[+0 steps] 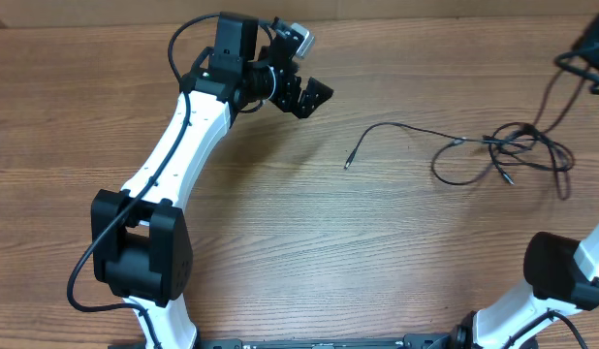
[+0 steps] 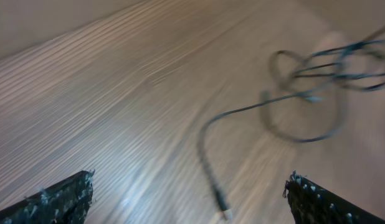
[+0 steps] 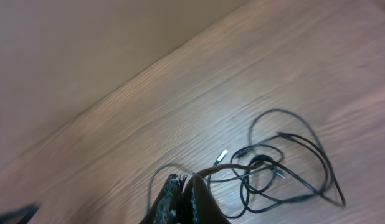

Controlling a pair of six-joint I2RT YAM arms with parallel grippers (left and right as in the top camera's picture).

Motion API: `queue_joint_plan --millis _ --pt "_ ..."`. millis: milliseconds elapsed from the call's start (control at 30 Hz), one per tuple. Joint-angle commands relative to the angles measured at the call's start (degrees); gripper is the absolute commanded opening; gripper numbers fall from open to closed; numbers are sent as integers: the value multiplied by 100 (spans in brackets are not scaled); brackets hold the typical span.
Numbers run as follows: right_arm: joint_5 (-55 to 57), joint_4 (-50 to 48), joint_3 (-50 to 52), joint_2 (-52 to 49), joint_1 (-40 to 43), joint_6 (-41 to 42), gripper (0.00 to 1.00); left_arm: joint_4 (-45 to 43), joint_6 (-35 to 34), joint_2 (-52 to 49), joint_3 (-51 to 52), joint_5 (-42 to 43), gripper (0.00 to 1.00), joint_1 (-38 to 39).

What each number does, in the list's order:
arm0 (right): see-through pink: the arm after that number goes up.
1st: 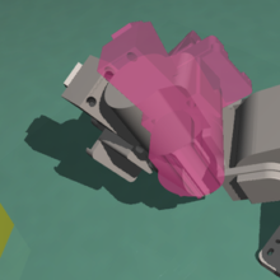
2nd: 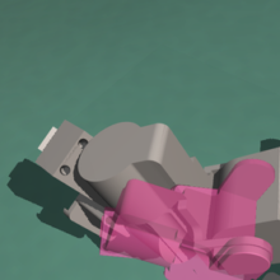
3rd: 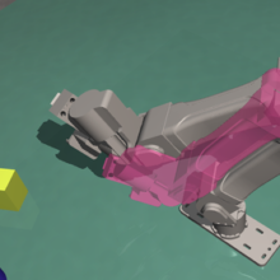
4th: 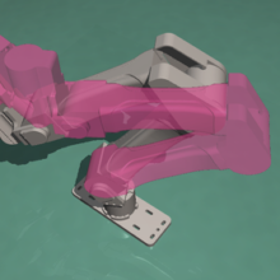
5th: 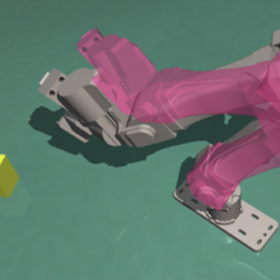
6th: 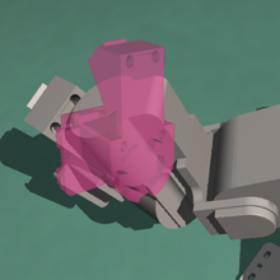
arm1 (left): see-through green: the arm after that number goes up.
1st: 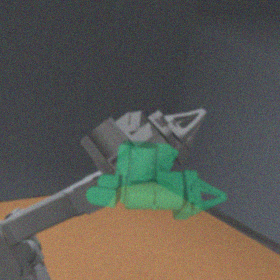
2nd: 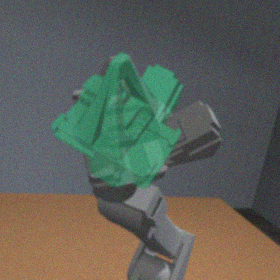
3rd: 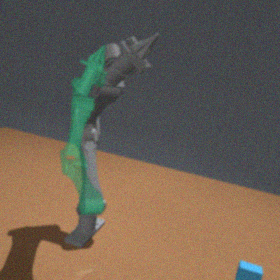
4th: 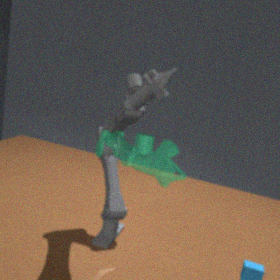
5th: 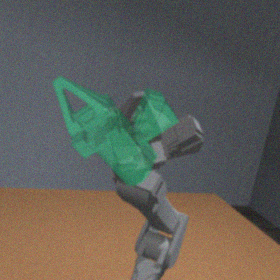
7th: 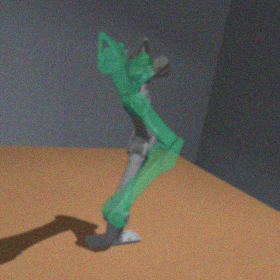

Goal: Untangle cables

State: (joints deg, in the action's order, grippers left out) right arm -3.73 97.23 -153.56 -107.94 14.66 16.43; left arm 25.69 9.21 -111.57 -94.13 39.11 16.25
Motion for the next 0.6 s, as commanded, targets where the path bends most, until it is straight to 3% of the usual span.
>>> queue_joint_plan --millis 0,233,567 --pt "-363 -50 -17 153 -417 -42 4 -160 -68 -61 -96 1005 100 219" --pt "-732 -240 -17 153 -1167 55 4 -199 -20 -61 -96 901 99 787" --pt "-999 -527 -20 153 -1438 354 4 199 162 -63 -96 -527 100 1488"
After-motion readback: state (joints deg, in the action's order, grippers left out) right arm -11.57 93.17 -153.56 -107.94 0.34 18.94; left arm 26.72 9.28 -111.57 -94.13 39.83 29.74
